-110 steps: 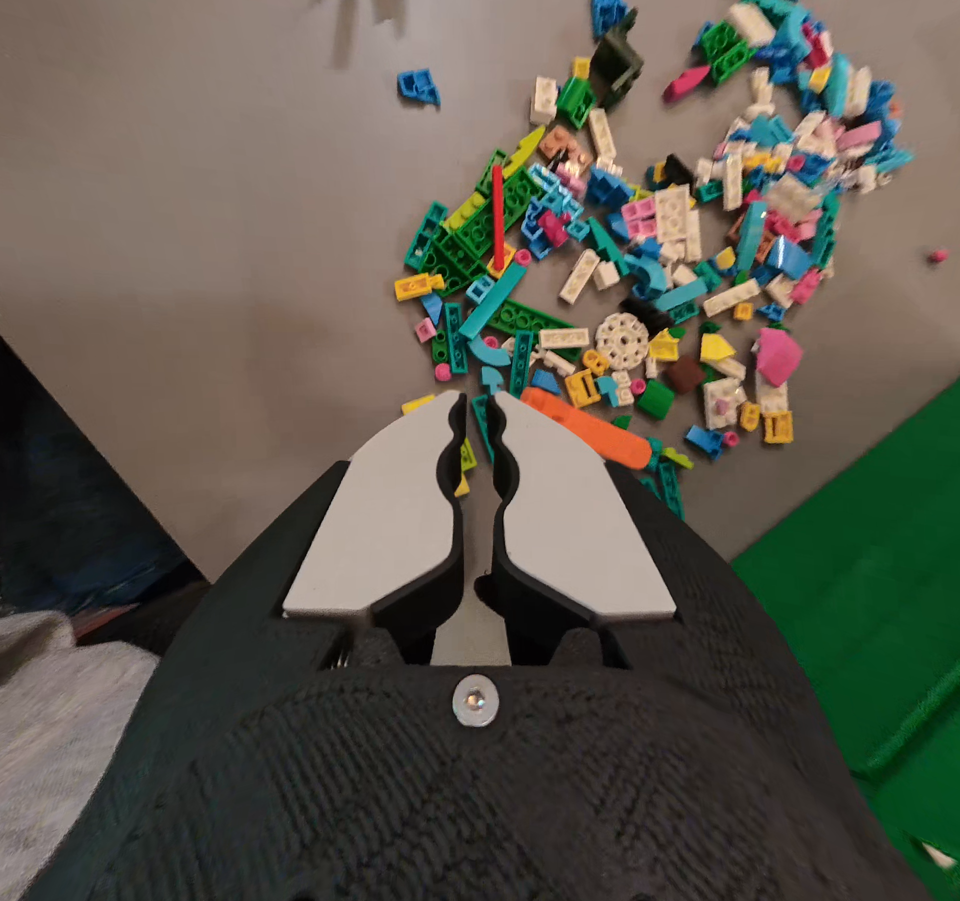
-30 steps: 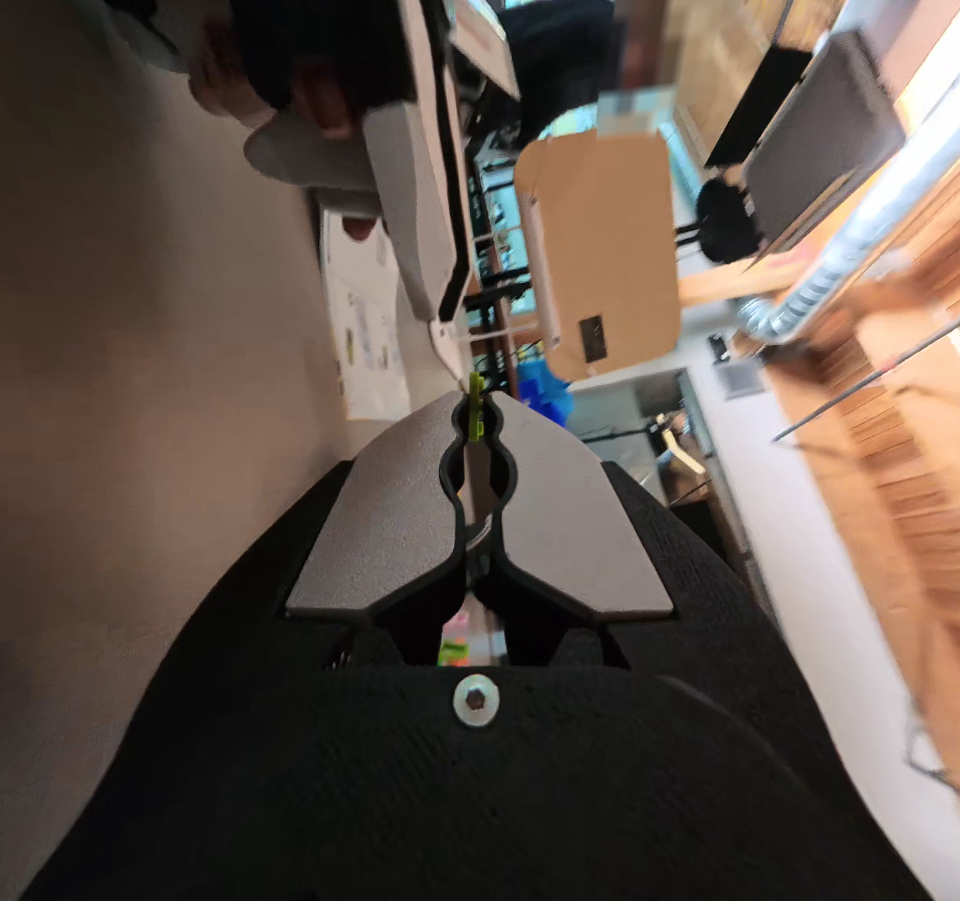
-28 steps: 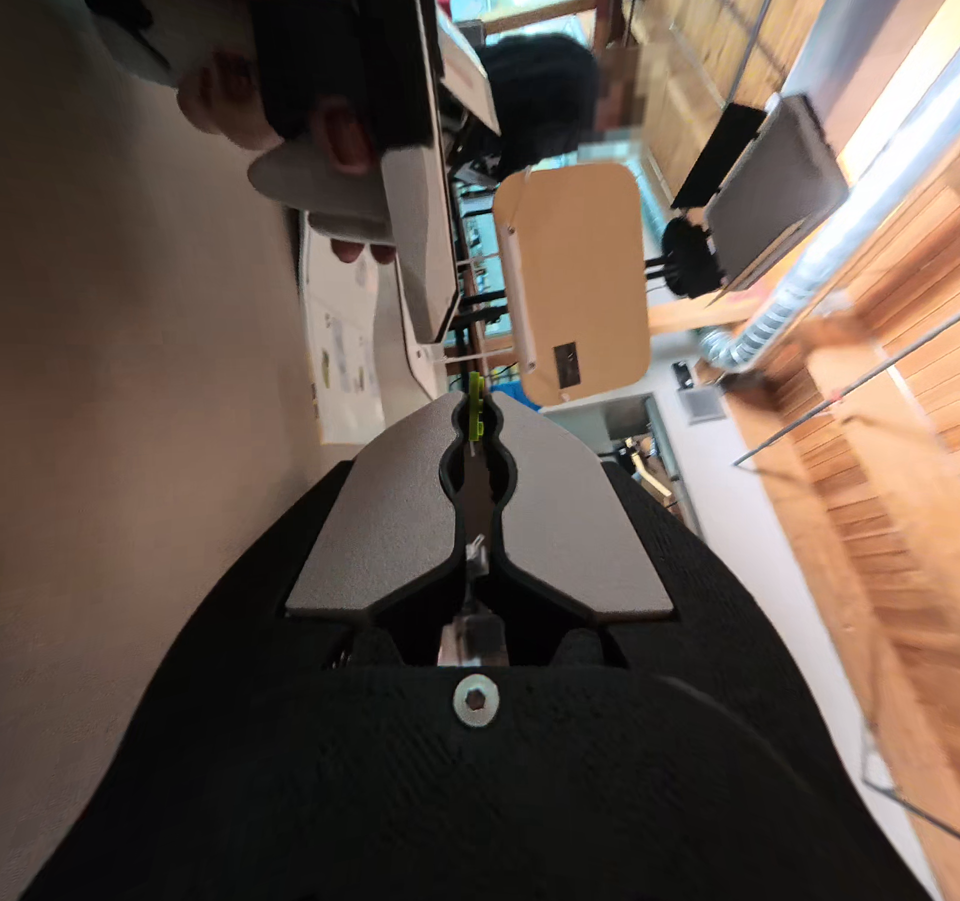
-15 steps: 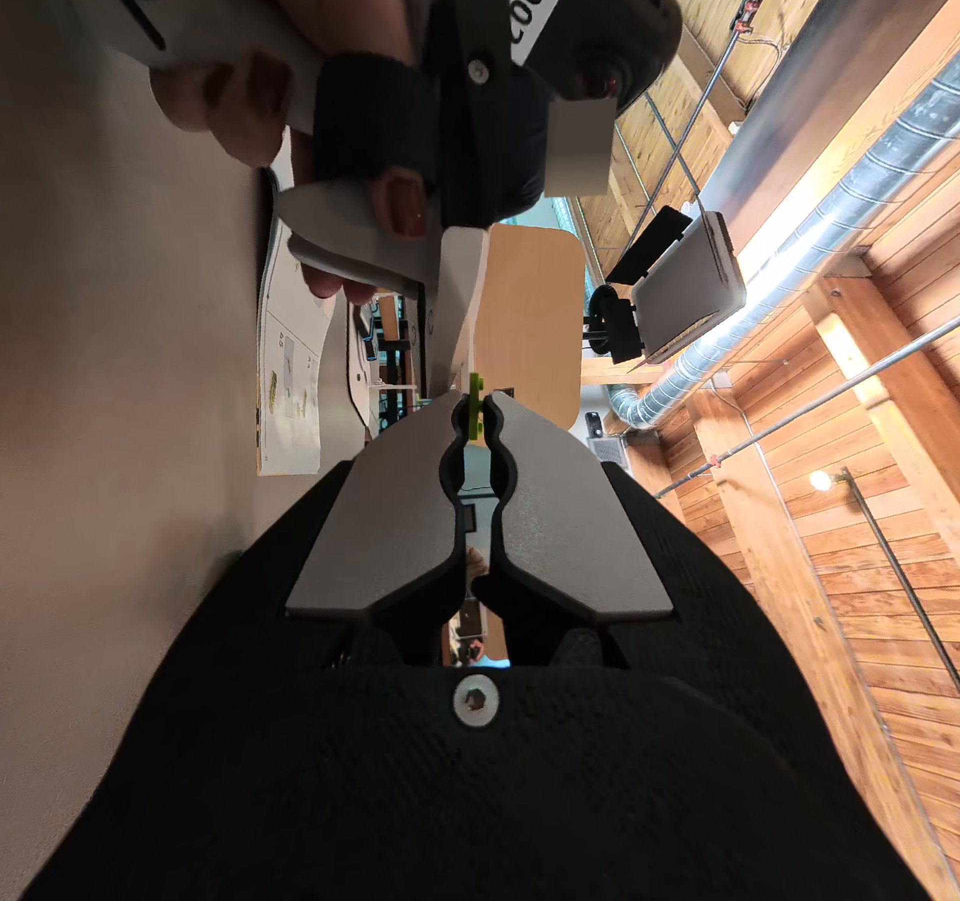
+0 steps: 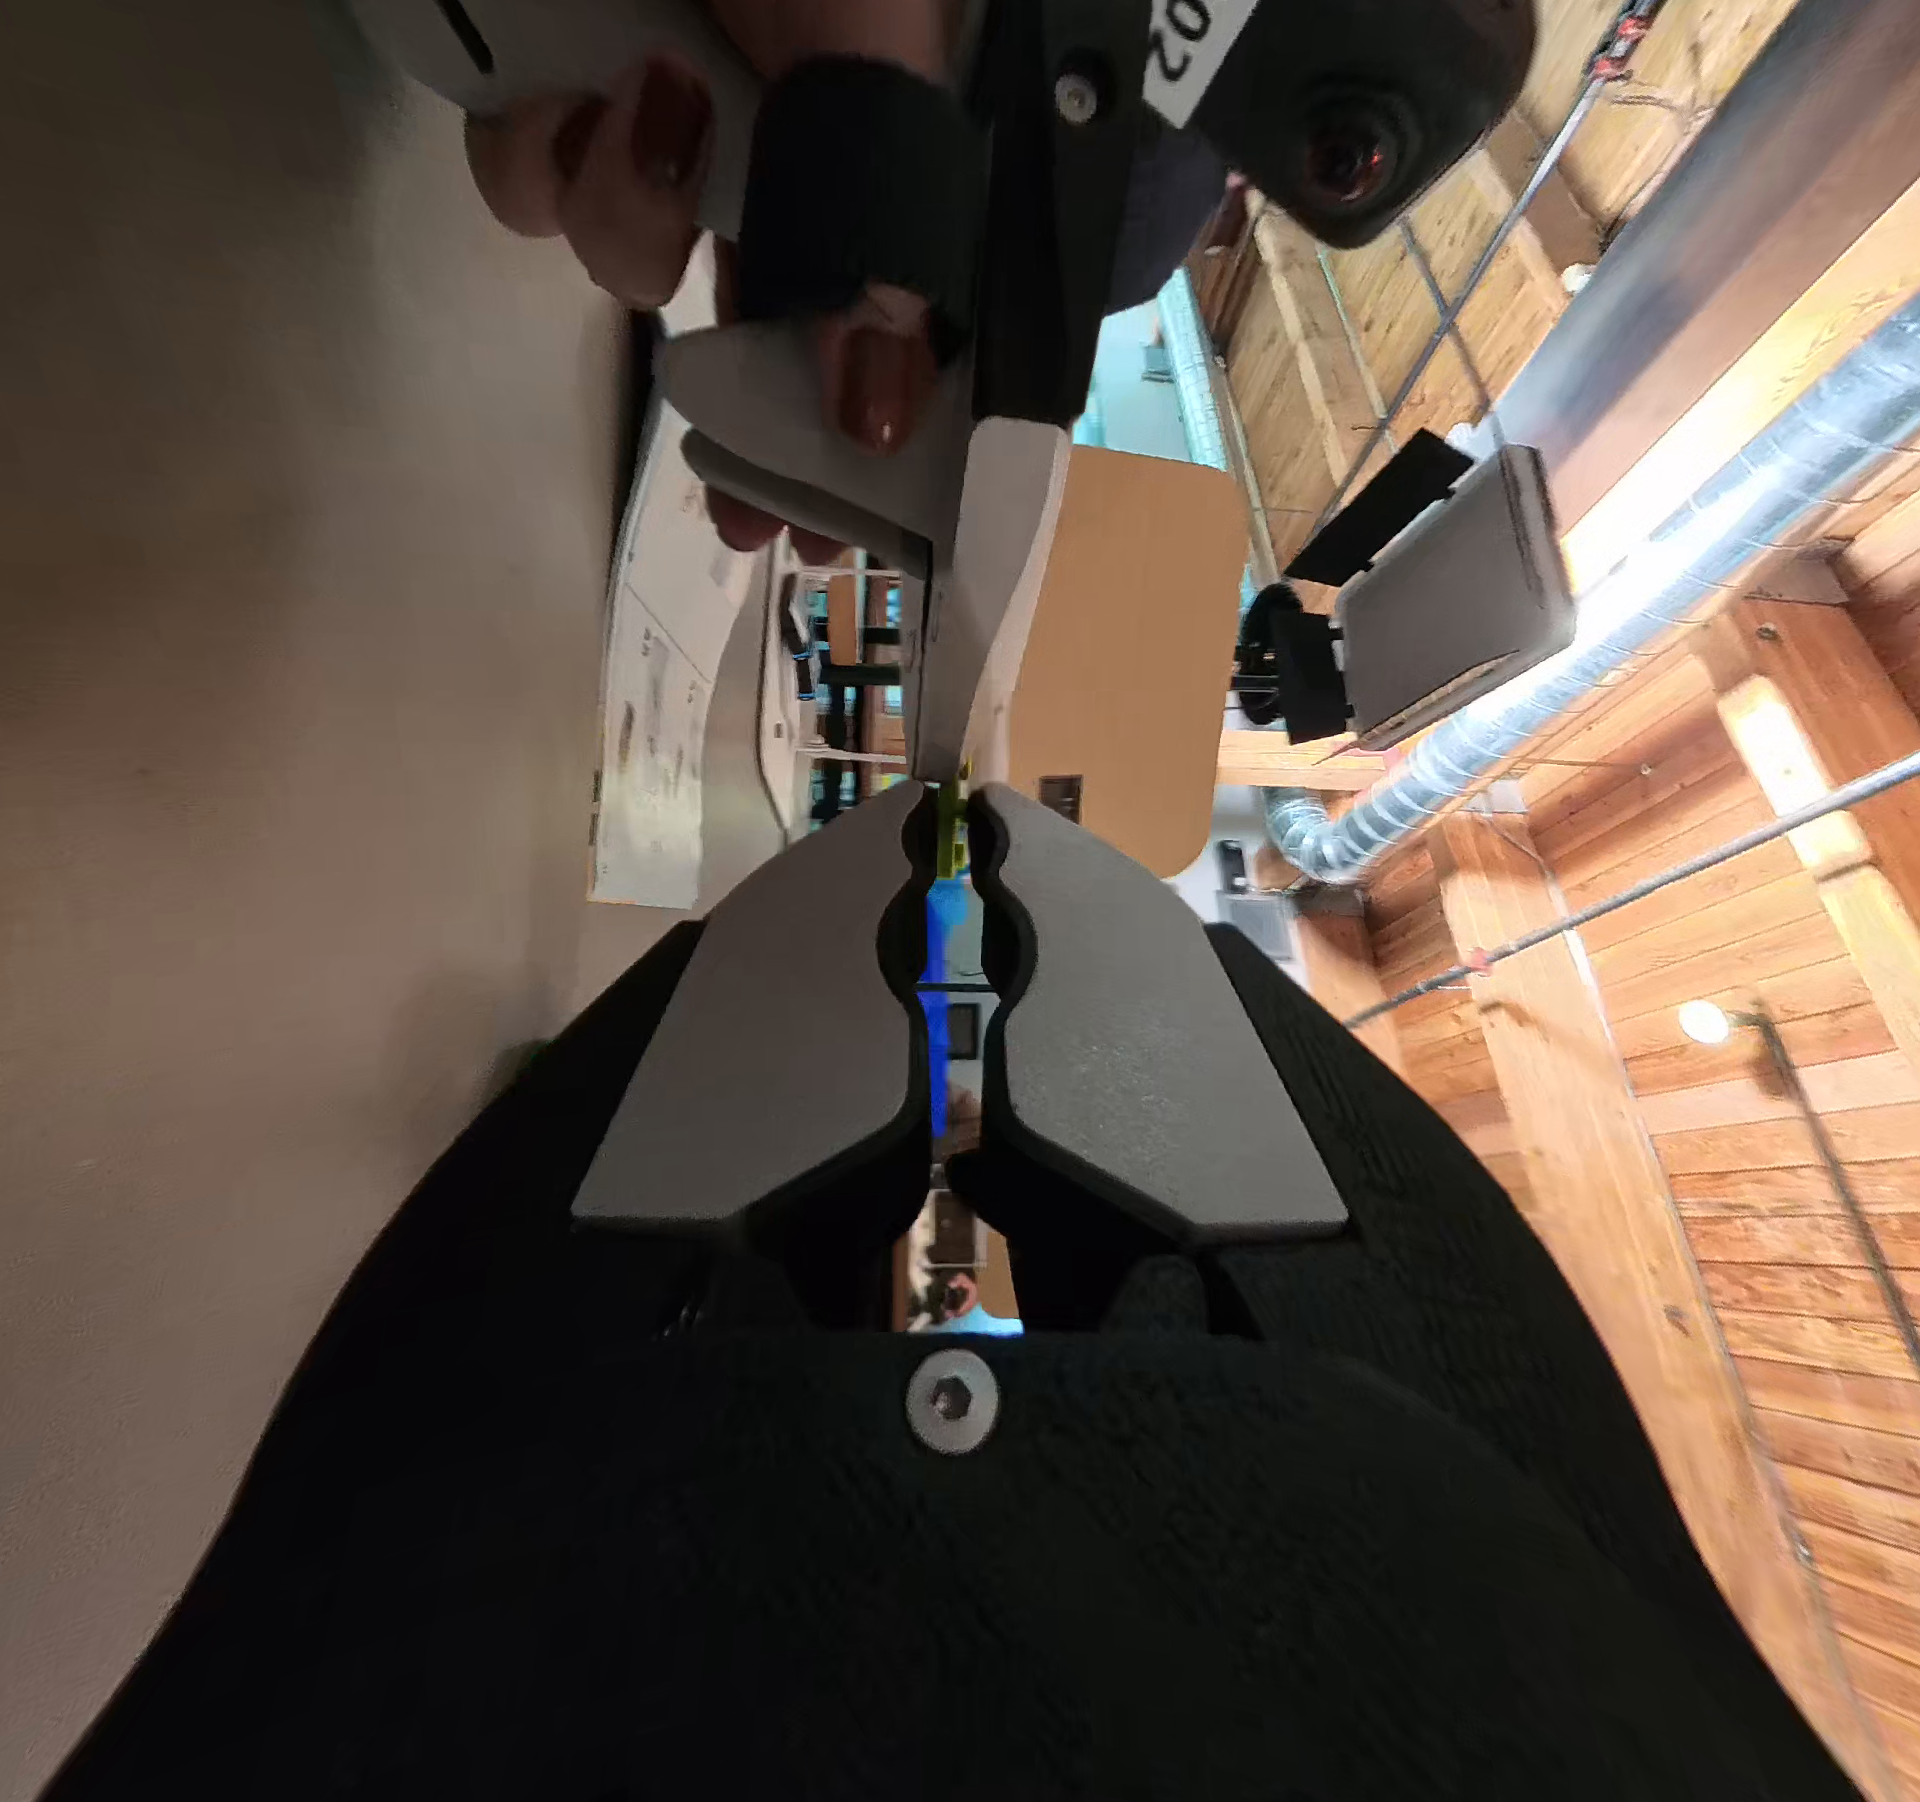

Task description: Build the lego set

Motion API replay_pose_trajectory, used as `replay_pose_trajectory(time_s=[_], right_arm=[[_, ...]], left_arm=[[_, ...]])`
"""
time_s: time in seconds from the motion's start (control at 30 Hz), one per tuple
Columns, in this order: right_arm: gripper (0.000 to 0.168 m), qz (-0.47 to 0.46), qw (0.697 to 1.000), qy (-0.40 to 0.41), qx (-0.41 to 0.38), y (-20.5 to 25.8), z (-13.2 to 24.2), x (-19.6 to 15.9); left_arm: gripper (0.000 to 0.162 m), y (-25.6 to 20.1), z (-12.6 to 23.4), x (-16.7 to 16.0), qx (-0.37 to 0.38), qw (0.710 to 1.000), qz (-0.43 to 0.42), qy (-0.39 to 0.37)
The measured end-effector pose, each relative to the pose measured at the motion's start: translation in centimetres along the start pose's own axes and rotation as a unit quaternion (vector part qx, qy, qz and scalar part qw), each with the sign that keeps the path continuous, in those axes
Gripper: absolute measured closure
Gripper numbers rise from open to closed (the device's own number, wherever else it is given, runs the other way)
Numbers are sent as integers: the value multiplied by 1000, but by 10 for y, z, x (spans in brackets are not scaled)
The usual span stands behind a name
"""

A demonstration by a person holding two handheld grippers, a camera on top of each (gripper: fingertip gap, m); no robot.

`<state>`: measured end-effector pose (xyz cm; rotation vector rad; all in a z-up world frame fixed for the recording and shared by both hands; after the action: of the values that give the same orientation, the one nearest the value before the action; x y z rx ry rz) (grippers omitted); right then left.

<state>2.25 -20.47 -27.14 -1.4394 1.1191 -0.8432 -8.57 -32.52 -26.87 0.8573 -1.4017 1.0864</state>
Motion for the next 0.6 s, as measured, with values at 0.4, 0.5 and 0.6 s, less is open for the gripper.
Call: replay_pose_trajectory(time_s=[0.4,0.5,0.6], right_arm=[[148,-569,749,-33,340,-27,4,-46],[152,-563,749,-42,347,-25,5,-43],[162,-543,767,-43,339,-25,6,-40]], left_arm=[[157,-9,-8,-4,-65,991,-98,69],[157,-11,-9,-5,-74,988,-107,80],[158,-11,-10,-5,-73,988,-108,81]])
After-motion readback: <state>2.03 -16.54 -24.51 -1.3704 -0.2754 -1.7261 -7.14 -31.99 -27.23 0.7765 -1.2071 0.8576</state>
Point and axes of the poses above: each gripper's, where its closed fingertips meet, z back along the fingers, x out of its top, y = z × x across the jaws, the point moved 10 cm from there along z, back along the fingers, and after that the axes turned 6 degrees about -x, right-handed, at the moved point
